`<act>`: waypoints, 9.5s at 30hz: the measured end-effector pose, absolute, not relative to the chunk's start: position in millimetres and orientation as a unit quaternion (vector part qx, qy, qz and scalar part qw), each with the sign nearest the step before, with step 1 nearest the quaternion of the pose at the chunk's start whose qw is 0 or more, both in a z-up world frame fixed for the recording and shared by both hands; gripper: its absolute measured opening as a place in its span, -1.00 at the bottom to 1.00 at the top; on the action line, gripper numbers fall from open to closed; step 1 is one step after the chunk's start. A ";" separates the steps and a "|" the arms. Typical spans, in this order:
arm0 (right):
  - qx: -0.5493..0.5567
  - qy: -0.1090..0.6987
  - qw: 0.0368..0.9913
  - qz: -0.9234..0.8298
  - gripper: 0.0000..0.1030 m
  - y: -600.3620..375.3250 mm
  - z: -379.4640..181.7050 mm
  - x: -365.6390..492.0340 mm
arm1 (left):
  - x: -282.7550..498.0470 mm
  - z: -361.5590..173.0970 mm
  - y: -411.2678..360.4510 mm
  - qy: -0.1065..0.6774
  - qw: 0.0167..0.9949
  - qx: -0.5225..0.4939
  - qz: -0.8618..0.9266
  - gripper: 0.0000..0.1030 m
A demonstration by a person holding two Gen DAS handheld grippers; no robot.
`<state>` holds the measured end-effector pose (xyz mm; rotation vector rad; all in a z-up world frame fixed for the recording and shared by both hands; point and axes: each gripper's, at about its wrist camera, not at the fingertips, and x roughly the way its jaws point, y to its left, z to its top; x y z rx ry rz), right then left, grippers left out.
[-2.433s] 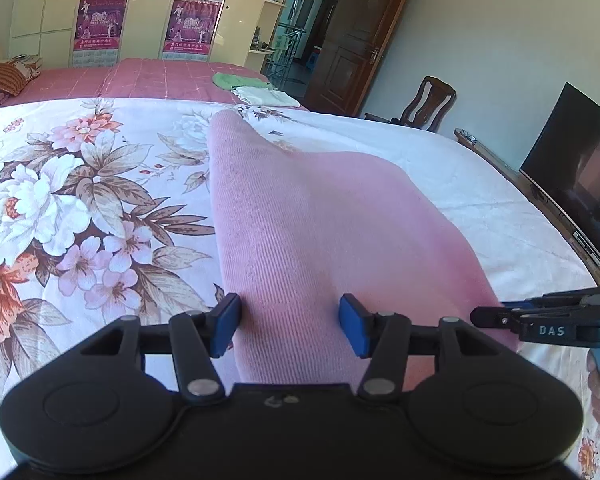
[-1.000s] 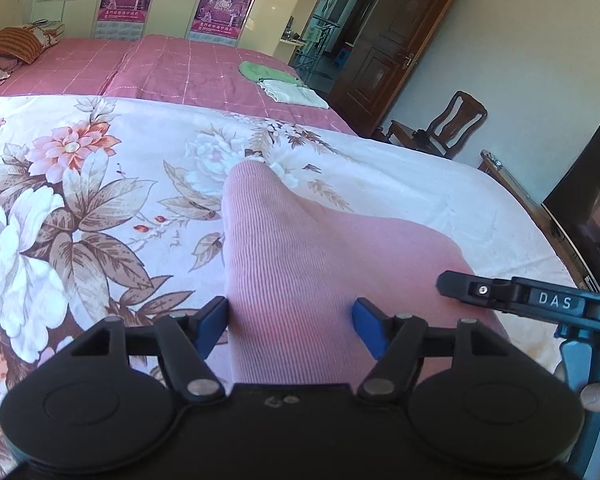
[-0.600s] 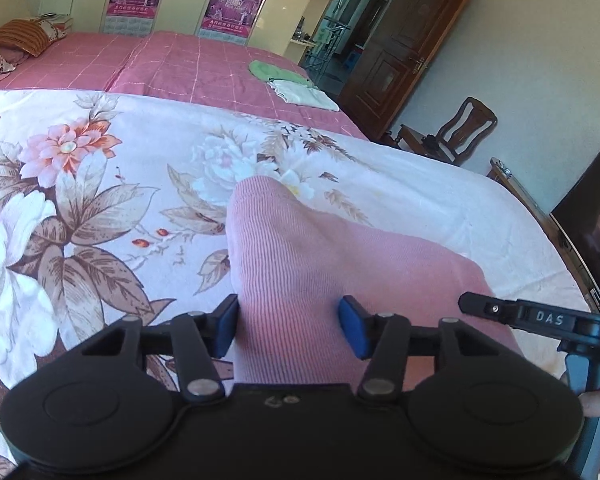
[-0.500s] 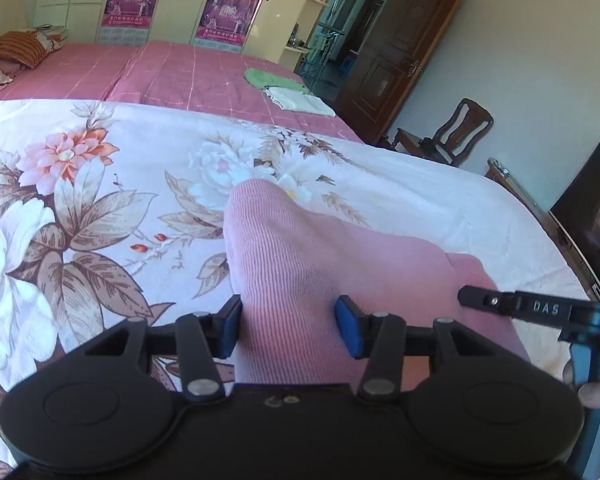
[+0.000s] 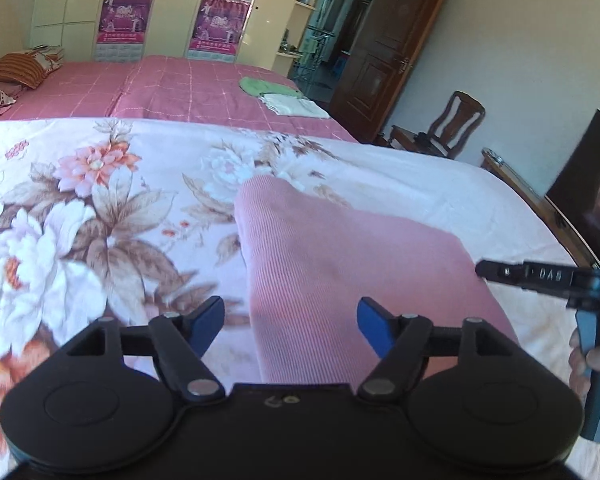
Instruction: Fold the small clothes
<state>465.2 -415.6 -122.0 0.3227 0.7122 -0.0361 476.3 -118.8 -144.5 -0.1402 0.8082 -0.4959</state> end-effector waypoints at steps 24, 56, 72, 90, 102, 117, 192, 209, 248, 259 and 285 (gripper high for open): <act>0.079 0.376 0.923 -0.001 0.63 -387.0 -125.0 387.9 | 427.2 -161.3 -134.1 0.427 0.868 -0.075 -0.241 0.48; 0.249 0.361 0.891 0.117 -0.61 -380.3 -110.0 427.9 | 454.3 -124.0 -112.8 0.371 0.868 -0.137 -0.301 -0.44; 0.228 0.338 0.882 0.236 -0.61 -113.9 -76.9 453.8 | 434.1 -77.1 150.9 0.324 0.916 -0.116 -0.207 -0.44; 0.246 0.410 0.864 0.160 -0.33 -35.9 -170.6 480.4 | 440.0 -155.8 266.9 0.369 0.914 -0.111 -0.128 0.31; 0.198 0.402 0.873 0.191 -0.33 -44.8 -122.6 408.0 | 382.0 -147.5 277.6 0.378 0.915 -0.086 -0.114 0.27; 0.164 0.411 0.889 0.119 -0.46 -37.3 -142.6 372.5 | 356.4 -154.3 270.4 0.395 0.905 -0.109 -0.111 0.27; 0.032 0.193 0.977 0.084 0.99 -19.9 80.5 -33.7 | -3.7 68.3 173.8 0.304 0.952 -0.009 0.041 0.99; 0.026 0.201 0.976 0.075 0.99 -19.4 77.3 -32.0 | -10.0 75.3 176.0 0.285 0.957 -0.001 0.048 0.99; 0.022 0.214 0.973 0.086 0.99 -21.6 69.2 -13.6 | -0.4 75.7 179.5 0.291 0.955 0.000 0.052 0.99; 0.023 0.216 0.973 0.084 0.99 -19.7 67.8 -11.3 | -0.2 74.3 176.5 0.292 0.955 0.000 0.051 0.99; 0.016 0.234 0.967 0.096 0.99 -20.3 58.5 10.5 | 22.6 59.6 172.2 0.299 0.953 0.009 0.049 0.93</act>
